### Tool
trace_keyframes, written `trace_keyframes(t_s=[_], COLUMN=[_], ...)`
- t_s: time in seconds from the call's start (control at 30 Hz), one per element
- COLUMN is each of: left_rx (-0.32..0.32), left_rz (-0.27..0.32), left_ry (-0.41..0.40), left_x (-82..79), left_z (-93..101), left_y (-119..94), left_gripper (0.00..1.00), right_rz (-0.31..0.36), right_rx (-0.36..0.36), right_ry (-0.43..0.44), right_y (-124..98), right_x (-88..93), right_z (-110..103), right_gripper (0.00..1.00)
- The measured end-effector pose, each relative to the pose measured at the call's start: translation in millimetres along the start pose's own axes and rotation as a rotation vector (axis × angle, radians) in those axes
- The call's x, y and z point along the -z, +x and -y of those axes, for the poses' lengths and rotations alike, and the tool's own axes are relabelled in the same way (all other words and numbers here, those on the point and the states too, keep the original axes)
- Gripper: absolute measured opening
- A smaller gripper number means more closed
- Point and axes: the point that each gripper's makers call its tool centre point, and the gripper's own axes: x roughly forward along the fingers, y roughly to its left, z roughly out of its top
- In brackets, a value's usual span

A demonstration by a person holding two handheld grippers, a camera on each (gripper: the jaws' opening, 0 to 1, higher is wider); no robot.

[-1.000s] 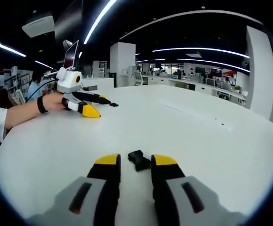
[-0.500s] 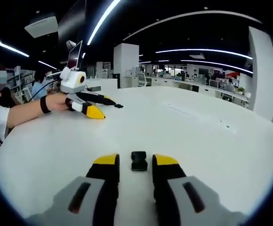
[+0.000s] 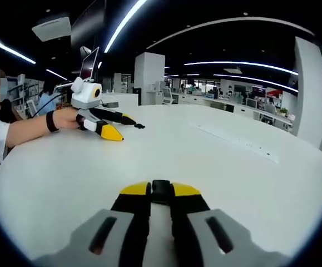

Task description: Snap the two parts of the plastic buckle together until the buckle closes and remains connected.

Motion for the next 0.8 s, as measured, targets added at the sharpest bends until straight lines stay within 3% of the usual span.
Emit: trace_keyframes(t_s=[0.67, 0.8], left_rx=[0.000, 0.000], left_rz=[0.000, 0.000], left_ry=[0.000, 0.000], left_x=[-0.6, -0.6], left_z=[-0.8, -0.7], left_y=[1, 1], left_gripper=[0.72, 0.72], right_rz=[-0.028, 0.057], right_rx=[0.084, 0.076], right_ry=[0.059, 0.120], right_y=[-2, -6], right_x=[2.5, -19.6], right_z=[7, 6], right_gripper=[0.11, 0.11])
